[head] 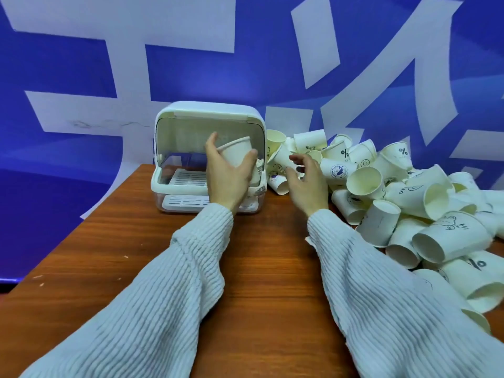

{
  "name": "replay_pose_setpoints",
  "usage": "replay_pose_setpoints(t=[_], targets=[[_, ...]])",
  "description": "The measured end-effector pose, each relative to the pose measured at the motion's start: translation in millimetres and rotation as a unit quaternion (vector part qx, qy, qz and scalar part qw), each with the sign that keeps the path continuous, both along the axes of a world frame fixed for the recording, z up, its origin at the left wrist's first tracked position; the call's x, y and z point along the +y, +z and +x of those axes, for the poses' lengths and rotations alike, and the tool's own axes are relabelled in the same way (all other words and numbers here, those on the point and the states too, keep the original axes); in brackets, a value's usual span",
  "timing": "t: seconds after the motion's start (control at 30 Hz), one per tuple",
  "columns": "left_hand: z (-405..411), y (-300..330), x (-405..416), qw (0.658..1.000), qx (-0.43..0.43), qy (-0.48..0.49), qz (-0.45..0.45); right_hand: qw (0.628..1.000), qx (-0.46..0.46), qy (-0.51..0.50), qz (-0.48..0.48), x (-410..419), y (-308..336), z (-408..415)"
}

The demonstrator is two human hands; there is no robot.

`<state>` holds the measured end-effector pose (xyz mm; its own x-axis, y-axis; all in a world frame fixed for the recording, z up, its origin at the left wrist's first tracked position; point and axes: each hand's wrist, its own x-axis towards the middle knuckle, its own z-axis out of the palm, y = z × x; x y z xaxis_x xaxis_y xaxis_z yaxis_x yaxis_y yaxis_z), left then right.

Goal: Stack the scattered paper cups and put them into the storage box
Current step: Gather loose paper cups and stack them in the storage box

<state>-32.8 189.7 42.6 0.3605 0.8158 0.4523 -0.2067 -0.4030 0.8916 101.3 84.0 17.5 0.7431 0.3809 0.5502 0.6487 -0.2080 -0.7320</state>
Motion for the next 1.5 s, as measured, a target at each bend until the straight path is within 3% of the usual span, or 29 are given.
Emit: replay_pose_setpoints(t=[0.1, 0.17, 0.3, 0.43, 0.5, 0.6, 0.67, 0.73, 0.83, 0.97, 1.13, 1.2, 1.37, 1.5], targets=[[-2.6, -6.4, 6.7, 0.999, 0.03, -0.001, 0.013, 0.959, -0.135, -0.069, -0.241, 13.2, 9.0, 14.1], [-1.8, -10.8, 9.5, 0.999, 0.031, -0.002, 0.015, 0.921, -0.213, -0.075, -0.319, 21.4, 14.3, 18.3], [-1.3, -9.9, 12.7, 0.999, 0.034, 0.006, 0.012, 0.86, -0.284, -0.098, -0.412, 39.4, 20.2, 34.7], [-3.8, -8.8, 20.5, 0.999, 0.024, 0.002, 0.025, 0.82, -0.403, -0.144, -0.381, 40.8, 22.3, 50.2], [-6.3, -9.4, 27.0, 1.0, 0.019, 0.01, 0.022, 0.832, -0.438, -0.167, -0.297, 34.3, 26.4, 51.4], [-9.8, -6.6, 34.2, 0.999, 0.0, 0.034, 0.0, 0.912, -0.359, -0.187, -0.067, 23.6, 41.3, 33.7], [-12.5, -3.4, 37.3, 0.998, -0.023, 0.048, -0.023, 0.944, -0.296, -0.125, 0.078, 21.7, 51.8, 12.8], [-14.8, -2.0, 39.8, 0.996, -0.051, 0.057, -0.042, 0.956, -0.259, -0.015, 0.134, 26.6, 55.1, -4.3], [-18.4, 1.1, 38.9, 0.993, -0.078, 0.072, -0.052, 0.958, -0.26, 0.083, 0.092, 41.0, 48.5, -18.3], [-20.0, 4.3, 37.2, 0.992, -0.085, 0.073, -0.051, 0.957, -0.272, 0.096, -0.04, 56.4, 42.0, -17.2], [-17.8, -1.4, 34.8, 0.995, -0.053, 0.077, -0.039, 0.955, -0.192, 0.134, -0.182, 59.6, 27.4, -15.6], [-17.1, -2.5, 34.1, 0.996, -0.044, 0.068, -0.041, 0.96, -0.196, 0.108, -0.17, 57.3, 17.4, -18.7], [-13.5, 1.1, 33.4, 0.996, -0.055, 0.064, -0.009, 0.991, -0.115, 0.002, 0.068, 36.5, -29.8, -37.6], [6.6, 6.8, 37.7, 0.995, -0.05, 0.07, 0.052, 0.995, -0.079, 0.0, 0.069, 33.2, -41.7, -37.3]])
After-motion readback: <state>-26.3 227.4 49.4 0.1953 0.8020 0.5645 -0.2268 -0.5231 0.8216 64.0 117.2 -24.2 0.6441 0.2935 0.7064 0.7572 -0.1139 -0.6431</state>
